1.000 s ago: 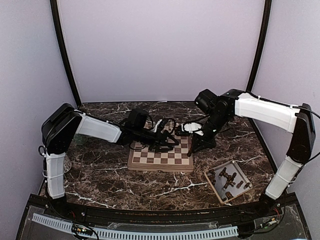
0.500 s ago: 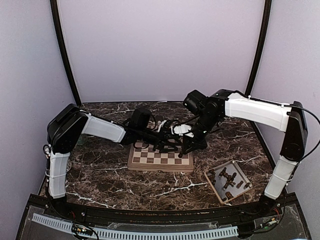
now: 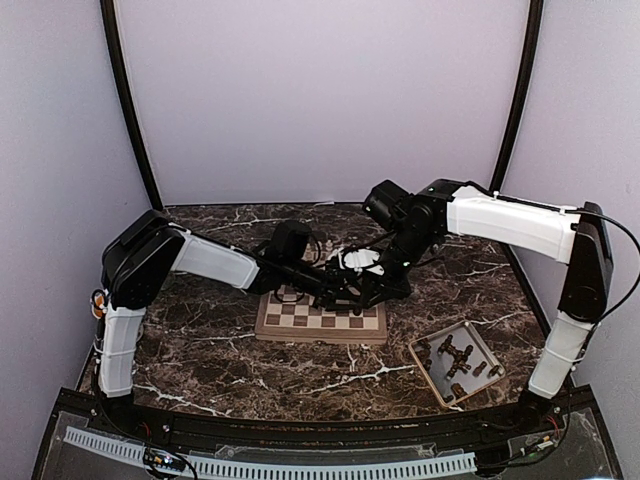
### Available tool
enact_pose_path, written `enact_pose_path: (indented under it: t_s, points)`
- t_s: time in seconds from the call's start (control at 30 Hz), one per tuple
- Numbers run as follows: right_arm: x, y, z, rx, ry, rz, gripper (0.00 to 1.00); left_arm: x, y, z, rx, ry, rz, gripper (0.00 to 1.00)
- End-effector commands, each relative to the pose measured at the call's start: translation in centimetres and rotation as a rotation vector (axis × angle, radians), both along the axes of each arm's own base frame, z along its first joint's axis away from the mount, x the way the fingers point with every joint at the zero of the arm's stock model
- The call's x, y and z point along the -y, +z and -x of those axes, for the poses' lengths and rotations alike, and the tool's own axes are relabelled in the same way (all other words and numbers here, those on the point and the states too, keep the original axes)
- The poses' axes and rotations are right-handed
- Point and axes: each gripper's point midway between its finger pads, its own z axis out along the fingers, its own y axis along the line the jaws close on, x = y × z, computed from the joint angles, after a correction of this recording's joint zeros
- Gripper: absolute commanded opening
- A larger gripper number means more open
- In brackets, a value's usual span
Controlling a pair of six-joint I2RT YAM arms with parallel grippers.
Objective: Set up the chess pieces on the board
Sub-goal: Pass from the right arm to the left
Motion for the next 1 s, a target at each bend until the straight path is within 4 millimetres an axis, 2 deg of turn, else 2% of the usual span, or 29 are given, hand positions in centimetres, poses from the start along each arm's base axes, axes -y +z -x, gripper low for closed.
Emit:
enact_pose_path:
  t_s: [0.0, 0.3, 0.43, 0.57, 0.77, 0.83, 0.97]
  points:
    - [-1.2, 0.6, -0.4, 0.023, 0.005, -0.030, 0.00, 0.6, 1.3, 0.3, 0.016, -0.038, 0.041, 0.34]
    - [-1.2, 0.5, -0.1, 0.018, 0.004, -0.029, 0.00, 0.6, 1.4, 0.4, 0.009, -0.043, 0.052, 0.06]
    - [-0.9, 0.6, 0.3, 0.003, 0.004, -0.024, 0.00, 0.5, 1.3, 0.3, 0.011, -0.036, 0.053, 0.02]
    - [-0.3, 0.6, 0.9, -0.022, 0.006, -0.006, 0.00, -0.1, 1.2, -0.8, 0.018, 0.005, 0.055, 0.00]
    - [0.8, -0.5, 1.8, -0.056, 0.002, 0.042, 0.00, -2.8, 1.7, -3.4, 0.062, 0.101, 0.039, 0.00]
    - [0.7, -1.1, 1.3, -0.042, -0.011, 0.056, 0.00, -4.3, 2.0, -4.3, 0.099, 0.140, 0.009, 0.00]
    - [0.1, -2.1, -0.7, -0.001, -0.061, 0.086, 0.00, -7.6, 1.0, -5.2, 0.164, 0.202, -0.116, 0.00]
